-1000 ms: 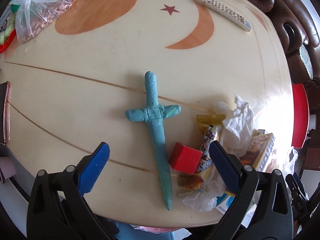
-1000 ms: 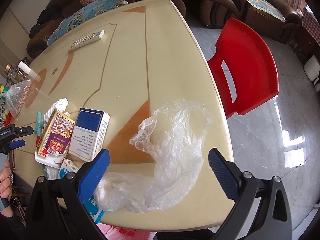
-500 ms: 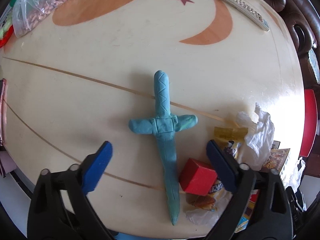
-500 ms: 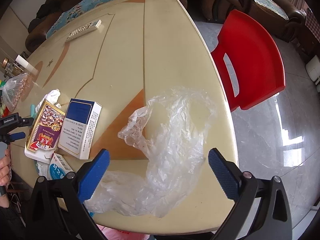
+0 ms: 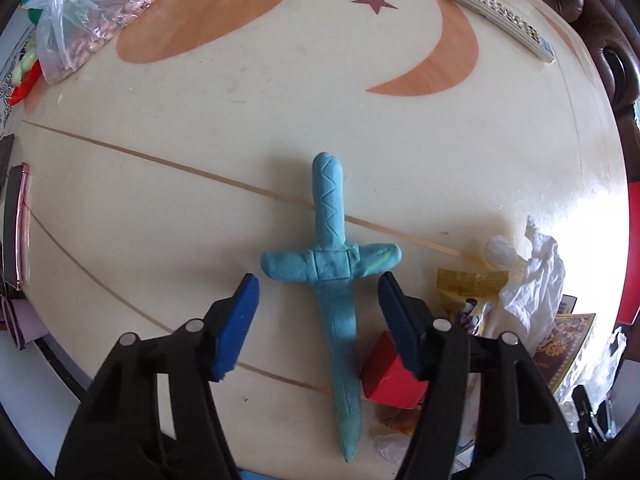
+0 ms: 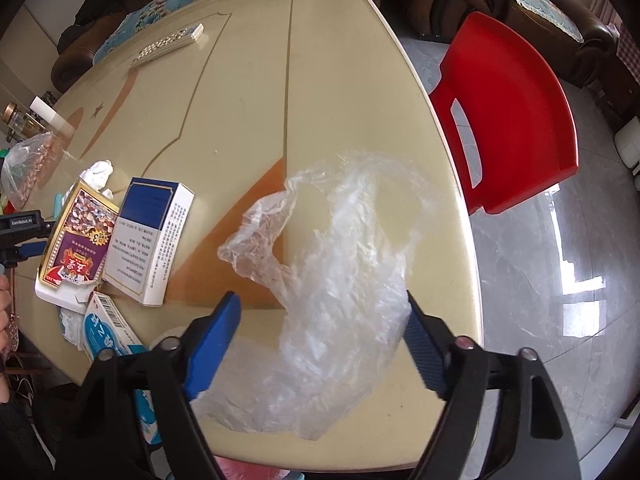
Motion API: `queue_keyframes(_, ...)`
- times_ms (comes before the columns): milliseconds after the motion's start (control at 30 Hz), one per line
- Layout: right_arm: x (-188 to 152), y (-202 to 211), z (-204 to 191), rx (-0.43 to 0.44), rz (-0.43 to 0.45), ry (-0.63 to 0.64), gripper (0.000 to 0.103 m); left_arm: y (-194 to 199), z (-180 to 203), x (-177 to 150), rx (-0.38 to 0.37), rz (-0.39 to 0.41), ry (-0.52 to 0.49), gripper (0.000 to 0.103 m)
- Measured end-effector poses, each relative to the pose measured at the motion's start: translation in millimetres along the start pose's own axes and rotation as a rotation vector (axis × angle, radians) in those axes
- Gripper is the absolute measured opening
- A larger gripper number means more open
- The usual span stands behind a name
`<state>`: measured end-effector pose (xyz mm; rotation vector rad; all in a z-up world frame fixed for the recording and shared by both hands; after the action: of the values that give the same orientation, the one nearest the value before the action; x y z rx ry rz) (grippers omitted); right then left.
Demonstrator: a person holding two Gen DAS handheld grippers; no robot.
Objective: Collect trash
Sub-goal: 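Close the left tool on the sword blade while the right tool grasps the plastic bag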
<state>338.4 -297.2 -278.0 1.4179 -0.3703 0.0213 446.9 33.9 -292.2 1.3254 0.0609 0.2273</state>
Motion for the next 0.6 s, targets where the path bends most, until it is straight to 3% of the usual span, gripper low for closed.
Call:
queue_keyframes(167, -1.0, -1.3, -2.2, 0.002, 0.006, 0.016, 0.068, -0.1, 0.2, 1.5, -0.006, 0.003, -0.007, 0.054)
queue_keyframes(300, -2.5, -0.9, -3.0, 0.012, 0.009, 0.016, 0.059, -2.5, 4.9, 3.2, -0.032, 0.01, -0.025, 0.04)
queue_keyframes(433, -2.0, 0.1, -4.0, 0.012, 0.018, 0.024, 0.053, -3.5, 1.2, -5.2, -0.058, 0.002, -0.028, 0.036)
queue_keyframes(500, -1.5, 0.5, -2.4, 0.002, 0.024, 0.025, 0.042, -3.9, 0.8, -4.4, -0.07, -0.001, -0.024, 0.033)
queue_keyframes(600, -0.7, 0.8, -1.9, 0.011, 0.026, 0.019, 0.033, -5.4, 4.6, -3.7, -0.098, -0.008, -0.024, 0.033)
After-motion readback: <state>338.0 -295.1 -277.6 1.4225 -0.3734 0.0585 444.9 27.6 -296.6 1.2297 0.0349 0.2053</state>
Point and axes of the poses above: each gripper's, at about its wrist camera, not at the fingertips, and y roughly against the way its jaws point, z to its right, x to its top, the point moved 9 cm from there along -y, roughly the way its jaws point, and after that the axes turned 14 degrees about -x, right-handed, at the moved point
